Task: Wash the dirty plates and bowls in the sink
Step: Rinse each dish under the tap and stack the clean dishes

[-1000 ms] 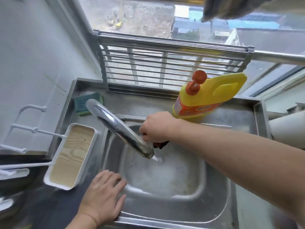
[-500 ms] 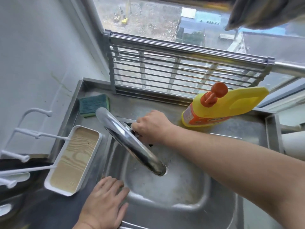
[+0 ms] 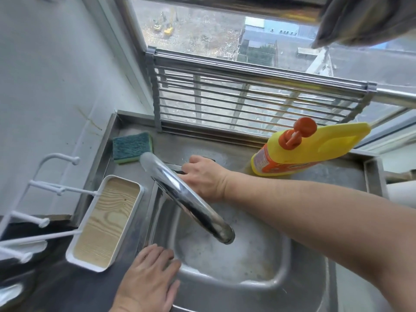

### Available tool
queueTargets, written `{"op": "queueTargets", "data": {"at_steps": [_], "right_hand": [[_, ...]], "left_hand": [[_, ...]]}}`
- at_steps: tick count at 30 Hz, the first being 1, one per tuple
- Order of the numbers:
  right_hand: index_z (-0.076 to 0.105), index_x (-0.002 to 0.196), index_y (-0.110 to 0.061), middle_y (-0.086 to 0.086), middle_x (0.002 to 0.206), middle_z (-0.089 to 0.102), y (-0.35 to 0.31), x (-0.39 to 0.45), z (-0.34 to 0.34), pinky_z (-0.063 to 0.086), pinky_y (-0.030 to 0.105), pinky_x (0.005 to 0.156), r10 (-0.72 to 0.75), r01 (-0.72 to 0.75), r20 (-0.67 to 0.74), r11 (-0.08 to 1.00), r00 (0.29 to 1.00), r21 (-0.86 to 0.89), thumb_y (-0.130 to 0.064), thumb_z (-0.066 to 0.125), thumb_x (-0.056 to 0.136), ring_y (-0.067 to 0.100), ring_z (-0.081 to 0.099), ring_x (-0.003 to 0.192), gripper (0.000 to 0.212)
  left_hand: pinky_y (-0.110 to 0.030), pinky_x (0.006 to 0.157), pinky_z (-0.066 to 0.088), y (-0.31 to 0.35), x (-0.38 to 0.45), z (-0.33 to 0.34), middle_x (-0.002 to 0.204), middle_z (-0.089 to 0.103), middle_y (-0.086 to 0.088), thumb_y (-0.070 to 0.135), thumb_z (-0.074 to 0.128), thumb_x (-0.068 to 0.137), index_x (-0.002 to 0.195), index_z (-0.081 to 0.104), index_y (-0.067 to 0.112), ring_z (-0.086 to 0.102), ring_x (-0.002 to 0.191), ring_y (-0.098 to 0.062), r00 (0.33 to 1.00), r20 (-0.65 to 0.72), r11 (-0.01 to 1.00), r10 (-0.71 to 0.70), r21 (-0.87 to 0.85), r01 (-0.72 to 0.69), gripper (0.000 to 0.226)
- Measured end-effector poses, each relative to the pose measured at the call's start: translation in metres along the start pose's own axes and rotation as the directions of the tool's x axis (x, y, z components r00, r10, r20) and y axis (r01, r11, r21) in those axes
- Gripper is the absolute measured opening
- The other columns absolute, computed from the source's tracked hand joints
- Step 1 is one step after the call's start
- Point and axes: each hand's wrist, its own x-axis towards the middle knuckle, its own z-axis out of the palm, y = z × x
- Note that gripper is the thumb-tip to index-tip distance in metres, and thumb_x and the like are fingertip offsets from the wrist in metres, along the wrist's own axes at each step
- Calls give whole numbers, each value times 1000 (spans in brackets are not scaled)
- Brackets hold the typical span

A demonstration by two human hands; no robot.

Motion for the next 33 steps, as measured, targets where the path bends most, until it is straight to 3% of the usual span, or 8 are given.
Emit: {"op": "queueTargets", "data": {"at_steps": [5,12,17,20,22,25,27,33], "right_hand": [[64,84,-16,4,66,52,3,5,4,49,40,53,-35,35,-6,999,999,24,-3,86,72,26,49,48,28],[55,76,-13,7,64,51,3,4,0,51,40,51,-31,37,-59,995,998,94,0,43,81,24,46,44,18],[43,100,-17,9,72,55,1,0,1,45,41,50,14,-15,23,998,1000,66,7,75,72,29,50,46,48],[49,105,-19,4,79,60,0,-3,-13,39,36,52,139,-154,197,986,971,58,-16,86,73,30,59,53,49],[61,96,-22,-2,83,64,-3,-9,-29,42,33,57,349,-360,372,932,860,-42,-47,78,83,29,66,68,34],[73,88,-24,-6,85,69,-11,-10,-34,49,36,75,661,-765,638,621,394,-171,-82,38,88,26,64,85,67],[77,90,-26,-6,86,71,-19,2,-33,44,40,84,678,-913,706,394,207,-111,-87,32,76,24,62,88,77],[76,88,-10,4,80,70,-22,15,-27,56,39,77,611,-996,790,85,51,-1,-72,57,84,29,65,81,65]], "left_hand": [[-44,110,37,1,-2,1,103,67,0,52,71,67,95,74,25,67,95,-27,998,60,1000,-28,12,27,39],[-44,112,35,1,-1,0,105,66,1,53,69,70,97,74,26,66,98,-26,997,73,999,-34,23,32,37],[-44,111,36,1,-1,-2,105,67,1,53,69,71,95,74,27,67,97,-26,997,70,999,-30,33,28,36],[-44,111,36,2,-1,-1,105,67,1,52,69,71,96,74,26,66,97,-27,997,77,999,-33,32,30,37],[-45,111,36,1,-1,-1,105,66,0,52,69,71,96,74,26,66,97,-28,997,72,999,-26,30,23,36],[-45,111,36,1,-2,-2,105,66,1,51,69,71,96,74,25,66,98,-27,997,71,999,-24,32,22,36],[-45,111,36,2,-1,-4,105,66,1,51,69,72,96,74,25,66,98,-27,997,73,999,-33,31,30,36],[-46,108,38,2,-2,-2,104,66,2,51,72,68,95,74,26,68,96,-26,997,73,1000,-26,10,26,37]]}}
